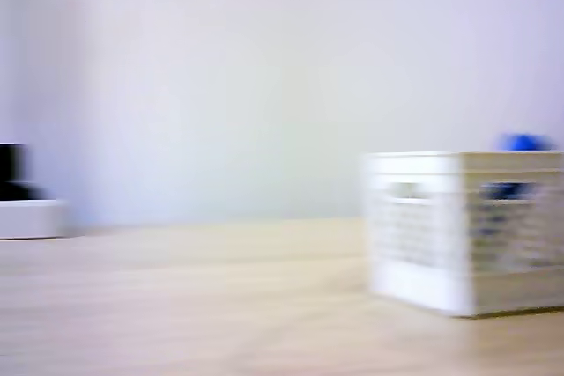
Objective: Grasp a peg and put it in the crate.
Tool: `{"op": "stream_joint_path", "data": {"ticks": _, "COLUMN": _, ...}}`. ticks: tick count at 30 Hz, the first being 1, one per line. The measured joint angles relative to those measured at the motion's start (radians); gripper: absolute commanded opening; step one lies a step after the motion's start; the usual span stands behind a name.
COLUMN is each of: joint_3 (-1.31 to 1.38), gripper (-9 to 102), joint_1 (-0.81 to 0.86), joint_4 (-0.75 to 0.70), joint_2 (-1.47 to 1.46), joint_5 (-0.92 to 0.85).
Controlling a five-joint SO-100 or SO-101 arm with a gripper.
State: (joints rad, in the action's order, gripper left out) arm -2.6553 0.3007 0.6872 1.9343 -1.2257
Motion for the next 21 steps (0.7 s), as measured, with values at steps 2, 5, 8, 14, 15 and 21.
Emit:
{"op": "stream_joint_path", "data": {"ticks": 2, "joint_3": 0.0, "gripper": -1, "joint_1": -0.054, "joint_4": -0.041, "joint_2": 0.097, "joint_5": 0.103}}
{"op": "stream_joint_path", "data": {"ticks": 5, "joint_3": -0.002, "gripper": -1, "joint_1": -0.124, "joint_4": -0.124, "joint_2": 0.256, "joint_5": 0.293}}
{"op": "stream_joint_path", "data": {"ticks": 8, "joint_3": -0.002, "gripper": -1, "joint_1": -0.179, "joint_4": -0.258, "joint_2": 0.425, "joint_5": 0.511}}
{"op": "stream_joint_path", "data": {"ticks": 14, "joint_3": -0.002, "gripper": -1, "joint_1": -0.255, "joint_4": -0.658, "joint_2": 0.689, "joint_5": 0.925}}
{"op": "stream_joint_path", "data": {"ticks": 15, "joint_3": -0.002, "gripper": -1, "joint_1": -0.273, "joint_4": -0.73, "joint_2": 0.726, "joint_5": 0.991}}
{"op": "stream_joint_path", "data": {"ticks": 21, "joint_3": -0.002, "gripper": -1, "joint_1": -0.324, "joint_4": -1.085, "joint_2": 0.928, "joint_5": 1.281}}
